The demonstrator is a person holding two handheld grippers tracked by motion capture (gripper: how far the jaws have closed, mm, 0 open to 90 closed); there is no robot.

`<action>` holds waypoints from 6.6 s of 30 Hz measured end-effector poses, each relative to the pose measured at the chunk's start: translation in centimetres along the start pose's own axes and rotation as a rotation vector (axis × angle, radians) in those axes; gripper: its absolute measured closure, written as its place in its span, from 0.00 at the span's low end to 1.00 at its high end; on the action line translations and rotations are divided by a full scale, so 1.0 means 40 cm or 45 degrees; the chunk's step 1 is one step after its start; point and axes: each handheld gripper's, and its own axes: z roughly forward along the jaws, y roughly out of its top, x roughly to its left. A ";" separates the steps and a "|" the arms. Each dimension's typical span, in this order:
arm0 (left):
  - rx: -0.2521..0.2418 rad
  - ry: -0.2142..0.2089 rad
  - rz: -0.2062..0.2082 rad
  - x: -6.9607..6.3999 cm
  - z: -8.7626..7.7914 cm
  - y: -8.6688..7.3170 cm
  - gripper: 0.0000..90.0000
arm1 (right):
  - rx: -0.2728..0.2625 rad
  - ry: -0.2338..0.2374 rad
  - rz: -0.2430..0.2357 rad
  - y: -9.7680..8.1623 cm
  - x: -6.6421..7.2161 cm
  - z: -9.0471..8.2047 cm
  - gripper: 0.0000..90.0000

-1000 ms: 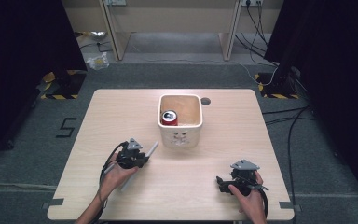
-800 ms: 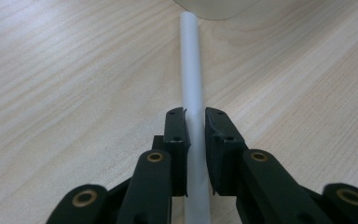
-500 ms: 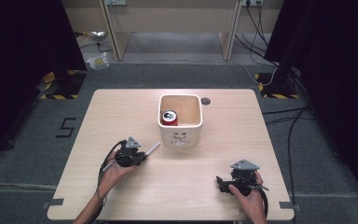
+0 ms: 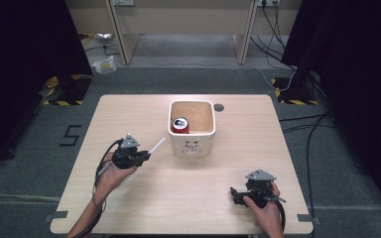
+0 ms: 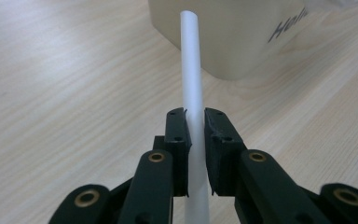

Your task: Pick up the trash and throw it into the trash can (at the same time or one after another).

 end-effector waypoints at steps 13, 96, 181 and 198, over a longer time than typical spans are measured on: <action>-0.094 0.008 0.035 0.025 -0.089 0.082 0.89 | 0.000 0.000 0.000 0.000 0.000 0.000 0.00; 0.122 -0.060 0.278 -0.195 0.121 0.471 0.89 | 0.000 0.011 -0.008 0.001 0.001 0.001 0.00; -0.067 -0.114 0.074 -0.173 0.197 0.599 0.59 | 0.001 0.022 -0.019 0.001 0.003 0.000 0.00; -0.084 -0.129 0.058 -0.134 0.125 0.527 0.42 | 0.000 0.021 -0.018 0.001 0.003 0.000 0.00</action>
